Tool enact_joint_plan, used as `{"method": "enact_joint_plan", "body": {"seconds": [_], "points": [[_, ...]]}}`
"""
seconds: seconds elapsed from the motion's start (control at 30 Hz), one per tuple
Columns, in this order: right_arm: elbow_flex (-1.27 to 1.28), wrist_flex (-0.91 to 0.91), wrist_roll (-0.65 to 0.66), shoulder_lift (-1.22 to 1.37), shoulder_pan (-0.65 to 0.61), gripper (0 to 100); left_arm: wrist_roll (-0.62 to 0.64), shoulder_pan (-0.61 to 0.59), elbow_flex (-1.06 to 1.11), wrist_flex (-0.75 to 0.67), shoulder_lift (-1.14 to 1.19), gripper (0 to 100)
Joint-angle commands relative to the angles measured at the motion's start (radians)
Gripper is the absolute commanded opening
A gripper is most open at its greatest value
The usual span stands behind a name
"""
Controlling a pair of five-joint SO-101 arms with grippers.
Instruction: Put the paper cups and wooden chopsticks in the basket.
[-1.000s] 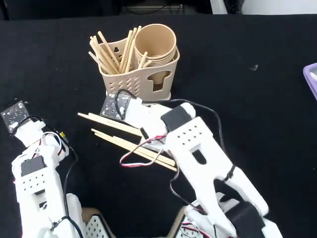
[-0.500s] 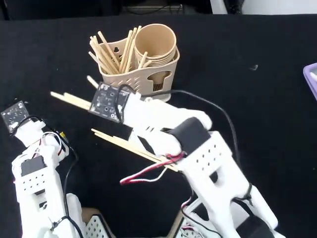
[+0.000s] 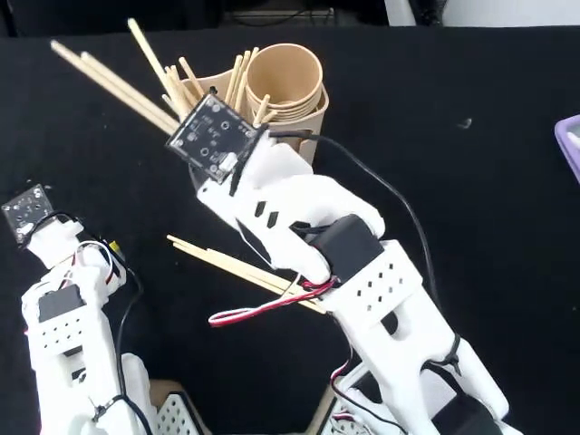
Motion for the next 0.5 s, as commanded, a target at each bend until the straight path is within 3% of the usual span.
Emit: {"method": "enact_joint_plan", "body": {"seconds": [0.0,0.47], "points": [[-0.01,-0.086,-0.028,-0.01,-0.008,1.1,0.008,-0.013,-0.024,-0.017,-0.018,18],[-0.015,-0.511,-0.029,0.162,0.018,1.1,0.008,-0.013,-0.022,-0.017,-0.018,18]]}}
